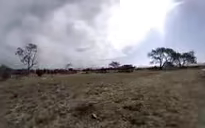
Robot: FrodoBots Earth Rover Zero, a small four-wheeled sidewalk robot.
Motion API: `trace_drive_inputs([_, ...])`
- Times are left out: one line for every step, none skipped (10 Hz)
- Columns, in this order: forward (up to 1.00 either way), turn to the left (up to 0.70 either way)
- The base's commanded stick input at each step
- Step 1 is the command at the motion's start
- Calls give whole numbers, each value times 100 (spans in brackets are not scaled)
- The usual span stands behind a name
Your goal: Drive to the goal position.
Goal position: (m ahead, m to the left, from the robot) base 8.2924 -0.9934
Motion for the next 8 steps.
trace_drive_inputs([70, 27])
trace_drive_inputs([70, 0])
trace_drive_inputs([70, 0])
trace_drive_inputs([70, 0])
trace_drive_inputs([70, 0])
trace_drive_inputs([70, 0])
trace_drive_inputs([70, 0])
trace_drive_inputs([70, 0])
